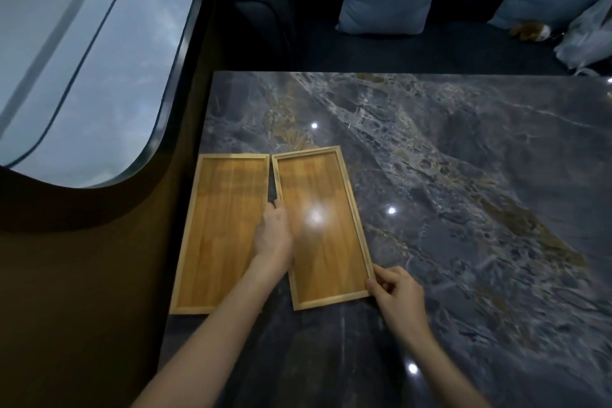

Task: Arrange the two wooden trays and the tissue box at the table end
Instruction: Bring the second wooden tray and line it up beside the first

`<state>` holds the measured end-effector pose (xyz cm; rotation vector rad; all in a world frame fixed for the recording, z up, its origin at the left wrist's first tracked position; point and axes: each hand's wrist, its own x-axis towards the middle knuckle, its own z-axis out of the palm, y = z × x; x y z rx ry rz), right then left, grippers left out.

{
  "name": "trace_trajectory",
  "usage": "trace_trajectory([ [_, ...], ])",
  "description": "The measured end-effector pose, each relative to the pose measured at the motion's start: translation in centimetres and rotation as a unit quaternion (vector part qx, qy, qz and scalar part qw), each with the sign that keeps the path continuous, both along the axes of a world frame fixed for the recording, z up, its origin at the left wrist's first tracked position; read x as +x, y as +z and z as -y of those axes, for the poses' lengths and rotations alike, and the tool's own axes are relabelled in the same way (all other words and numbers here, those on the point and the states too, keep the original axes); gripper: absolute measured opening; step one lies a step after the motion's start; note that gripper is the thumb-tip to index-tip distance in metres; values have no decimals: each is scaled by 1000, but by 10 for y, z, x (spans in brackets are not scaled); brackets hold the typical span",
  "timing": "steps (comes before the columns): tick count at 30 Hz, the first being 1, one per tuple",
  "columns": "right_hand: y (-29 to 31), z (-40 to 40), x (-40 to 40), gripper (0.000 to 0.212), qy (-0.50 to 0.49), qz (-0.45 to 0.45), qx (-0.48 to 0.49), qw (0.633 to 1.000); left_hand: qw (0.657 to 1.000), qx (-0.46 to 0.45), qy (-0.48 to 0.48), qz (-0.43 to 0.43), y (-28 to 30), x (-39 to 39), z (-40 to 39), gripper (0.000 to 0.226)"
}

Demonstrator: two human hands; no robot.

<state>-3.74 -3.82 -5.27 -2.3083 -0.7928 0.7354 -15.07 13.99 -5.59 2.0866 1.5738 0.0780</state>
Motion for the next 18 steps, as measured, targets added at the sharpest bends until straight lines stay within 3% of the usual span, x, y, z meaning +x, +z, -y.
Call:
trace_trajectory([
  [4, -3, -1, 1, 30, 0, 8, 3, 1000, 999, 18, -24, -18, -1, 0, 1, 41],
  [18, -12, -1, -2, 29, -7, 1, 24, 1000, 999, 24, -32, -34, 5, -1, 1, 32],
])
